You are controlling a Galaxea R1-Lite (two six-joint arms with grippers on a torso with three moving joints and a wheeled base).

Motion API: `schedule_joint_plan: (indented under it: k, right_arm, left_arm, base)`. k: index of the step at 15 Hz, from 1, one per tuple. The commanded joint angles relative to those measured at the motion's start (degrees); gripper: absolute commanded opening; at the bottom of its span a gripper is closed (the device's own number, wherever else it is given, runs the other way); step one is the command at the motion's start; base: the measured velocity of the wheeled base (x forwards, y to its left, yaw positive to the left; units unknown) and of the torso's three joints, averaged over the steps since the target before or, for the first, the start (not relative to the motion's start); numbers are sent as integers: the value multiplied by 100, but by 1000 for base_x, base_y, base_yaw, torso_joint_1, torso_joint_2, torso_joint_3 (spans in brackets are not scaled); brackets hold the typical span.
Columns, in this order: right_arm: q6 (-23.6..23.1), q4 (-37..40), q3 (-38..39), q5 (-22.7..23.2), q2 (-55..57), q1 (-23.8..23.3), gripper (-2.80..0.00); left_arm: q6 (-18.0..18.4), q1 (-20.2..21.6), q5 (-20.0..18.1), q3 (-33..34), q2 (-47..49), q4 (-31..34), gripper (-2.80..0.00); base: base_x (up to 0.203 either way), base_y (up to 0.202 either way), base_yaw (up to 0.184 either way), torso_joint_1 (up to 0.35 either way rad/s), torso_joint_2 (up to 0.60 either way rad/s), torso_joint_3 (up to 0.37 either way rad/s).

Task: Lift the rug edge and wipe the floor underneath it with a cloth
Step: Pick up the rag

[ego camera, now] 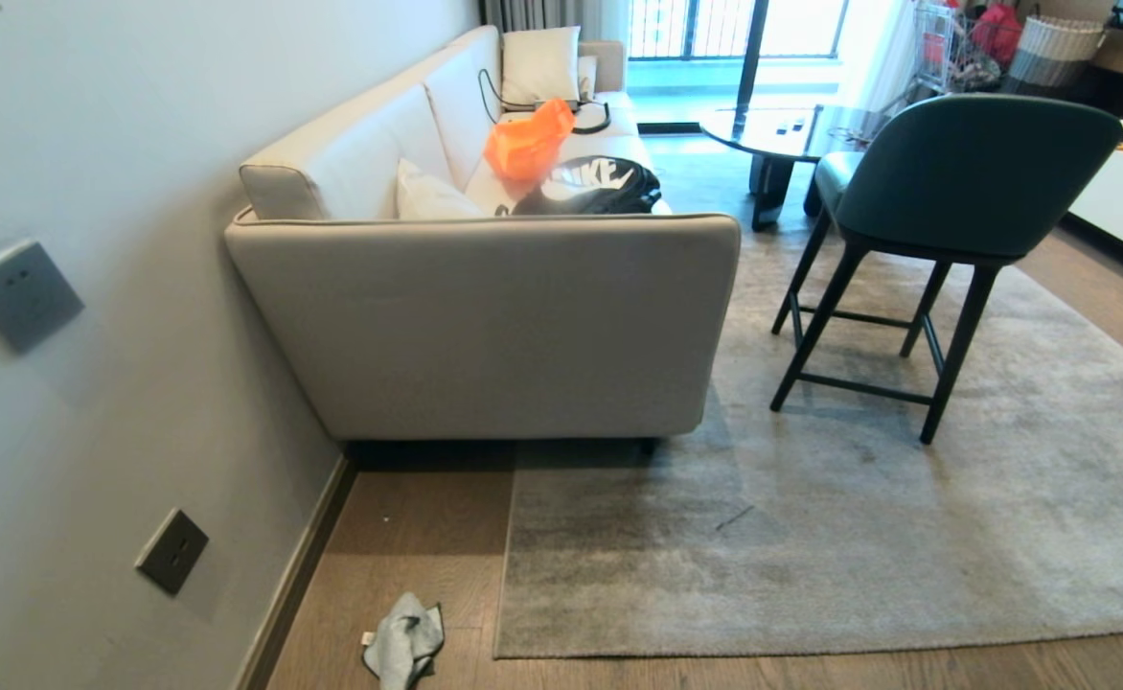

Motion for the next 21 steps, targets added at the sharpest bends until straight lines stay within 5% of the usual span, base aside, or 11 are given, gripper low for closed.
schedule_joint_plan:
  k: [1, 21]
  right_arm:
    - [1, -3, 0, -1, 7, 1, -280]
    - [1, -3, 0, -1, 7, 1, -280]
  left_arm:
    - [-3, 0, -7, 0, 0, -1, -280]
    - [-3, 0, 1, 0, 0, -8, -280]
  base:
    - [0, 0, 0, 0, 0, 0]
    - [0, 0, 0, 0, 1, -32]
